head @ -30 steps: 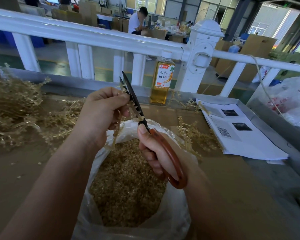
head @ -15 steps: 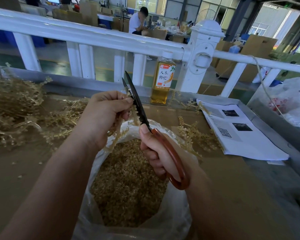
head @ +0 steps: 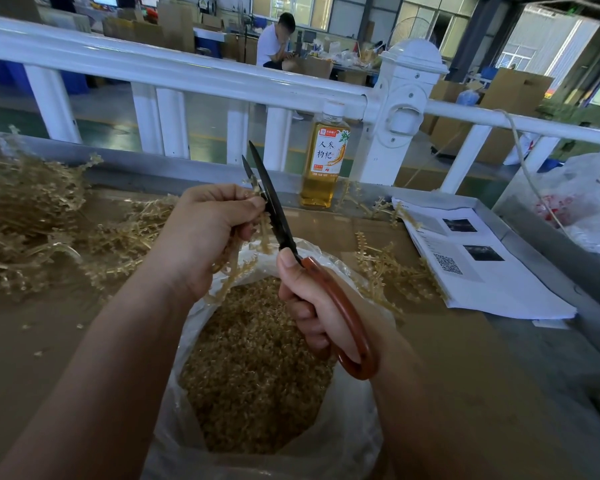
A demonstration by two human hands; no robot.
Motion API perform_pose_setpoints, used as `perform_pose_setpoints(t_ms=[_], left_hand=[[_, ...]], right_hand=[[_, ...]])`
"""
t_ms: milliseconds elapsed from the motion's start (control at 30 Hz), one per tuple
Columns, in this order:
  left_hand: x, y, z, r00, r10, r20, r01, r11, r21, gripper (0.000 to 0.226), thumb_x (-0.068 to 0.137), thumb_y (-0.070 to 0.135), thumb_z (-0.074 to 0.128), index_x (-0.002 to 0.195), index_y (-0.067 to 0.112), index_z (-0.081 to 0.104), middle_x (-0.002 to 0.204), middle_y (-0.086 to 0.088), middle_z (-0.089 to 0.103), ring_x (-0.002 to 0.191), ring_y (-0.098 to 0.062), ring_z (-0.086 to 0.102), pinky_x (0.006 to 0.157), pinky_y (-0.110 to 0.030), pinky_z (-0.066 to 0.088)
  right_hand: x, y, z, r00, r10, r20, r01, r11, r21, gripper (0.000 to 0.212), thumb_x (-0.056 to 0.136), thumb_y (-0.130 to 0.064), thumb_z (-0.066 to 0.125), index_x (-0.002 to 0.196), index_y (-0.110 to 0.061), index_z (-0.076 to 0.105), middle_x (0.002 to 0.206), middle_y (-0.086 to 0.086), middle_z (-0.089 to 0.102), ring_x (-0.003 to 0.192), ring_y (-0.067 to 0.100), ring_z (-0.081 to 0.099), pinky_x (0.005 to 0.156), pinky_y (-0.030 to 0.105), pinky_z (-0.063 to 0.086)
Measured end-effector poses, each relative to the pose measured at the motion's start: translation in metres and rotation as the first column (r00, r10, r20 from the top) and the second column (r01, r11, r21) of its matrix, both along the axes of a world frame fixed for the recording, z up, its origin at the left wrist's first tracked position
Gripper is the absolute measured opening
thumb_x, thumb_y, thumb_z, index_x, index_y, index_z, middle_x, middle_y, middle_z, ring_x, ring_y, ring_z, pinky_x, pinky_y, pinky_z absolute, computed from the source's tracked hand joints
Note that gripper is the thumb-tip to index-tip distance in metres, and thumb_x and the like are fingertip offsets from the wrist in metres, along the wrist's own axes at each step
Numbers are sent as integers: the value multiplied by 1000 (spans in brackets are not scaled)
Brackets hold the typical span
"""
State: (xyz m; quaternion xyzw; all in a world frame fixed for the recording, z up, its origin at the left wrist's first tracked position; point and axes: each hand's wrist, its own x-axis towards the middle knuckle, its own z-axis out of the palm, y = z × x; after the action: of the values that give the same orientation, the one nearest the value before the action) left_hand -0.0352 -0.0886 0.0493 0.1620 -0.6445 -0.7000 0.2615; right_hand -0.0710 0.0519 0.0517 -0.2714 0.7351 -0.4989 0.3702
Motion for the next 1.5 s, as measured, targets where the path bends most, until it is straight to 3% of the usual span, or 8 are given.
perform_pose_setpoints(t_ms=[133,267,433,633,867,1100,1300,1500], left_hand=[[0,0,0,1000,3,6,-3,1000,1,20,86,6,57,67,11,63,60,-7,49,38,-5,39,37,-15,25],[0,1,1,1000,-3,14,3,1000,-5,19,86,6,57,68,10,62,58,-3,50,38,-3,40,38,-14,27],[-1,5,1,1000,7,22,-7,999,-37,30,88,5,55,59,15,60,50,1,46,38,-3,39,39,-15,28],[1,3,0,1000,5,26,-3,998,-58,32,88,5,55,59,15,63,57,-4,48,45,-9,40,48,-23,29],[3,1,1,999,-34,17,35,998,-49,27,89,4,53,64,13,61,46,9,48,41,-1,40,42,-10,33],[2,1,1,999,-37,11,38,999,-32,25,89,4,53,66,11,60,45,10,51,39,2,42,39,-8,34],[0,2,1,1000,-25,12,25,998,-56,25,89,5,53,66,12,60,48,7,49,40,0,41,41,-11,32],[1,1,2,1000,-26,-3,26,999,-30,24,88,5,55,65,11,60,50,5,51,41,-1,42,42,-12,34]], right_hand=[[2,-1,5,997,57,46,-55,998,-29,40,100,-32,25,65,-16,35,47,-10,42,27,-4,39,37,7,33],[1,0,2,996,61,-64,-61,998,-1,39,99,-37,26,68,-16,37,58,0,30,42,5,31,44,15,28],[1,0,3,996,46,-71,-42,997,64,37,94,-48,27,72,-20,39,59,2,30,50,12,27,50,24,26],[-3,2,-3,999,46,-23,-44,996,77,38,91,-53,31,72,-20,40,59,-1,30,46,7,27,46,19,27],[-8,6,-14,996,79,-37,-80,997,-14,40,63,-68,39,74,-31,47,54,-9,34,45,7,28,45,21,28],[-8,5,-14,995,76,-68,-78,997,-16,31,90,-55,33,76,-29,44,57,-4,34,49,10,27,49,25,27],[-4,5,-7,996,89,-29,-90,996,-11,42,61,-64,31,68,-23,38,58,-2,25,37,1,22,33,11,22],[-7,6,-10,997,73,-38,-73,997,-6,39,85,-55,27,67,-21,37,58,-2,25,41,4,20,32,10,22]])
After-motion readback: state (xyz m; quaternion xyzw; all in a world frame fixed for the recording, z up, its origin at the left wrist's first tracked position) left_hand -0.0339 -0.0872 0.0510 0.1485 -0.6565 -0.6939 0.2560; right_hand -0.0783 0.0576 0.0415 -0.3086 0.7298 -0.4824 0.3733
